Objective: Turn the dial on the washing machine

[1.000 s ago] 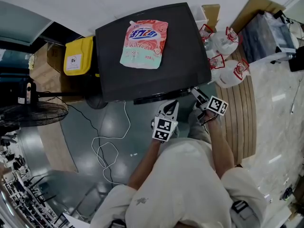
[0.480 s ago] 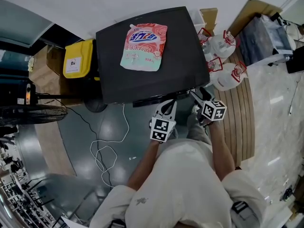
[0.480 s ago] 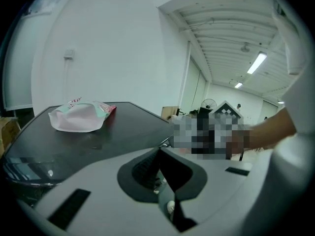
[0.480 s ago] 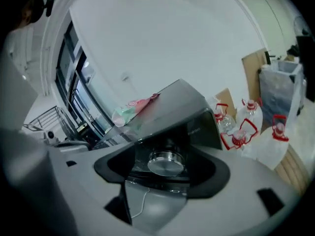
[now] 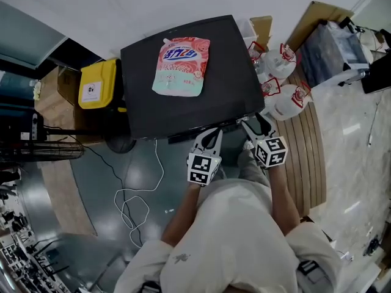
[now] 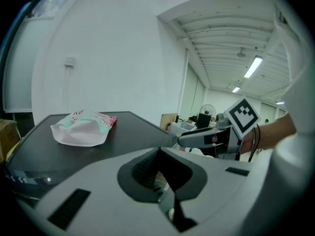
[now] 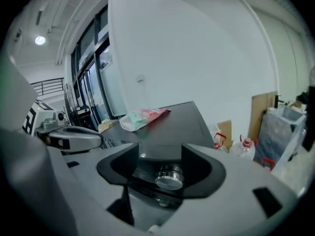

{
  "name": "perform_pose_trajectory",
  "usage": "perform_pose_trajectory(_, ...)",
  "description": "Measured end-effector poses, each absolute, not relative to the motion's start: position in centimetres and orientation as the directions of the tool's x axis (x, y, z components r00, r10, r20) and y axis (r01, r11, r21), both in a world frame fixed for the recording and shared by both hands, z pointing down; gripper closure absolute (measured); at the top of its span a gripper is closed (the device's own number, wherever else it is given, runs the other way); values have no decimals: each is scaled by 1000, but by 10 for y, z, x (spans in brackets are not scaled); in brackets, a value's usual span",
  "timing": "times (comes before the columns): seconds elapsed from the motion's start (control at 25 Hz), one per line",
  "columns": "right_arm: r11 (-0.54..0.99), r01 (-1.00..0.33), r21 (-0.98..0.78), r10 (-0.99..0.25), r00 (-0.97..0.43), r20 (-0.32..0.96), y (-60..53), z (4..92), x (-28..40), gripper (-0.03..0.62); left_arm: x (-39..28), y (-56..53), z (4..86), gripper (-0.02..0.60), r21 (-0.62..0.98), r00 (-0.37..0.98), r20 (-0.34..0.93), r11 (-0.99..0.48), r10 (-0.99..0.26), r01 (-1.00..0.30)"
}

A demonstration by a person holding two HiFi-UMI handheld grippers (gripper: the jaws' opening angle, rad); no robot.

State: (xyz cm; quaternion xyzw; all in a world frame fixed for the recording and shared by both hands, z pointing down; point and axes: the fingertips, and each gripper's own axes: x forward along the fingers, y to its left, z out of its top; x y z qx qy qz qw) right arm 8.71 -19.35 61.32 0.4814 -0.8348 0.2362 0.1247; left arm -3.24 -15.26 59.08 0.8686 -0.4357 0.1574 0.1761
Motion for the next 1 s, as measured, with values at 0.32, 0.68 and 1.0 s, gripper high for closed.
perform_pose_trajectory(0.32, 439, -878, -193, -775, -478, 413, -175, 588, 81, 319, -36, -154, 566, 568, 159, 588, 373, -575, -718, -803)
perform_pose_trajectory(0.68, 419, -891, -173, -800, -452, 394, -162, 574, 78, 326, -43, -146, 561, 568, 157, 603, 358, -591, -713, -791)
perform_pose_trajectory(1.0, 416, -897, -149, -814, -440, 378, -157, 562, 66, 327, -51, -144, 556, 568, 154, 621, 346, -611, -703, -777)
